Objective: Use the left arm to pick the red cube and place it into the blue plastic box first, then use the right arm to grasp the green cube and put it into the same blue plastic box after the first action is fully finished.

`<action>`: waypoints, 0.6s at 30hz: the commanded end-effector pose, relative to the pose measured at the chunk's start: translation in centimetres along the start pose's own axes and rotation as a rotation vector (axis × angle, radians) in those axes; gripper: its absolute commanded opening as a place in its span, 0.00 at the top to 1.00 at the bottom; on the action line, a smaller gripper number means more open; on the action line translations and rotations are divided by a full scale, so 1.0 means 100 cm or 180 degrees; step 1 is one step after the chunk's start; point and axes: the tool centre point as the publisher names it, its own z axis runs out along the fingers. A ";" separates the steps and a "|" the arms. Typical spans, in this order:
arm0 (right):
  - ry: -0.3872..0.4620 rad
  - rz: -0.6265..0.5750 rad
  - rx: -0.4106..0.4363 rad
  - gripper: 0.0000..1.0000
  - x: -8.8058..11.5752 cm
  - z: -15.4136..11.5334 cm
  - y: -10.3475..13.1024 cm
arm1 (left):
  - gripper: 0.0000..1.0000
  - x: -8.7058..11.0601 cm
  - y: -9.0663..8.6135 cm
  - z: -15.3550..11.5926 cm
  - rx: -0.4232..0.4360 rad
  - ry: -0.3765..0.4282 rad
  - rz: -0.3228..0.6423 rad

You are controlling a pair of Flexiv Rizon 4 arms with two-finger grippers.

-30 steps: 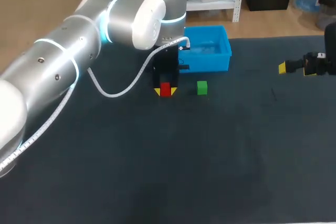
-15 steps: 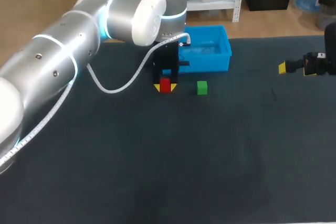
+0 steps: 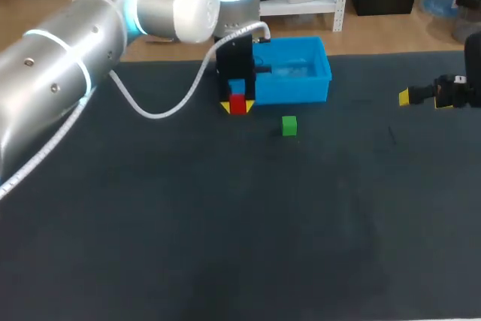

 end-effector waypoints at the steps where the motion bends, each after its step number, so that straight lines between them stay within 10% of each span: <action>1: 0.0002 -0.0002 -0.0003 0.00 0.000 0.001 0.000 | 1.00 0.010 0.006 -0.012 0.0035 -0.0123 0.0021; 18: 0.0002 -0.0002 -0.0003 0.00 0.000 0.001 0.000 | 1.00 0.004 0.015 -0.050 0.0077 -0.0145 0.0142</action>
